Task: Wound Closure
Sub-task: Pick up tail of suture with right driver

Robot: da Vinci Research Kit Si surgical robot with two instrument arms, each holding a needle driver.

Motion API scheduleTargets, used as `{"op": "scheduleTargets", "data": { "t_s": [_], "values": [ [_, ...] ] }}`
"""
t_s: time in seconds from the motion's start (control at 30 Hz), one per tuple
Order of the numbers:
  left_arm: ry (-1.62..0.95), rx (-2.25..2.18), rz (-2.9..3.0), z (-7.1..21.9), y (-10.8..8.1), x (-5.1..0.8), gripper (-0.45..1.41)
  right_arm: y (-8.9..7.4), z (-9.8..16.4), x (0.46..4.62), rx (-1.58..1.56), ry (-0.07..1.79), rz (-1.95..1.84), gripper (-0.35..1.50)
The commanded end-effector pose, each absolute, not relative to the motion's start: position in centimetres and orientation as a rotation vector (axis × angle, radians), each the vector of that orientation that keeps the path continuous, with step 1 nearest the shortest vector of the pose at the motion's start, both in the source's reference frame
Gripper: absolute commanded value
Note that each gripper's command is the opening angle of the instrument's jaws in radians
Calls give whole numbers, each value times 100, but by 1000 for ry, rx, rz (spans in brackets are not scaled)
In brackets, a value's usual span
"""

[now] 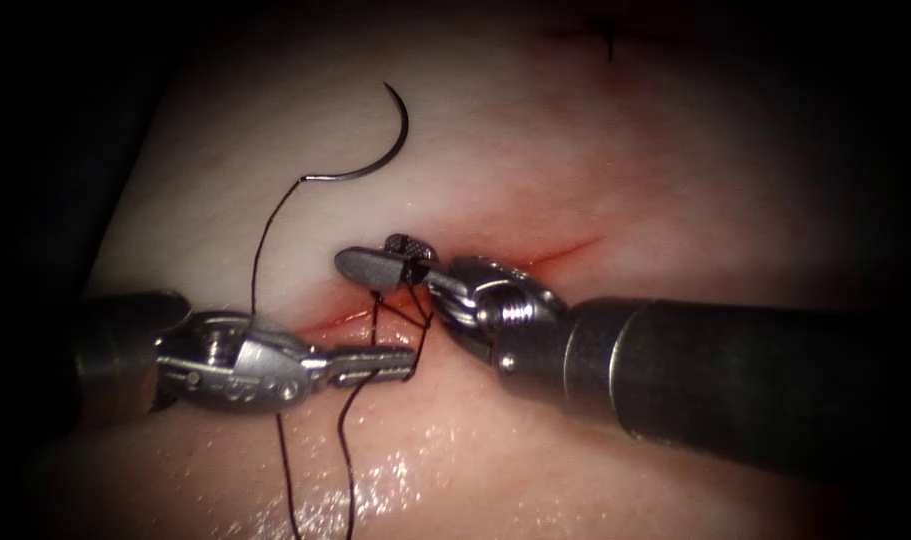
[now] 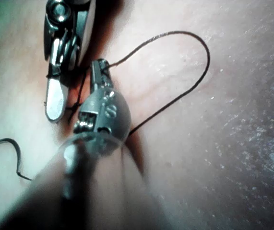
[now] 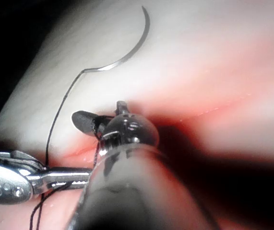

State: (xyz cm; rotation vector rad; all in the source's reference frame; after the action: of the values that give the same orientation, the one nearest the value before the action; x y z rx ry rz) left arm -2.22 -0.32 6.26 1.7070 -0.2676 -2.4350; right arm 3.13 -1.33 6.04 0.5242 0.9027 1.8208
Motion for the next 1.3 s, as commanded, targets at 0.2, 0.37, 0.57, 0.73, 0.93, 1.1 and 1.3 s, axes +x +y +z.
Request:
{"op": "scheduleTargets", "data": {
  "t_s": [0.2,0.37,0.57,0.73,0.93,1.1,1.3],
  "values": [
    [-269,1707,-2433,630,-31,-225,-45,-130,604,312,470,884,1883,-35],
    [-266,1703,-2442,630,-31,-219,-45,-130,597,308,461,885,1894,-35],
    [-256,1689,-2478,630,-25,-206,-45,-132,582,312,463,990,1830,-35],
    [-255,1657,-2527,626,-11,-195,-45,-133,572,310,445,1033,1795,-35],
    [-270,1654,-2556,622,1,-183,-45,-145,568,290,411,1018,1805,-35],
    [-282,1664,-2557,627,-14,-197,-45,-136,586,295,495,890,1876,121],
    [-264,1673,-2538,632,-29,-210,-45,-143,614,311,556,866,1886,136]
  ]
}}
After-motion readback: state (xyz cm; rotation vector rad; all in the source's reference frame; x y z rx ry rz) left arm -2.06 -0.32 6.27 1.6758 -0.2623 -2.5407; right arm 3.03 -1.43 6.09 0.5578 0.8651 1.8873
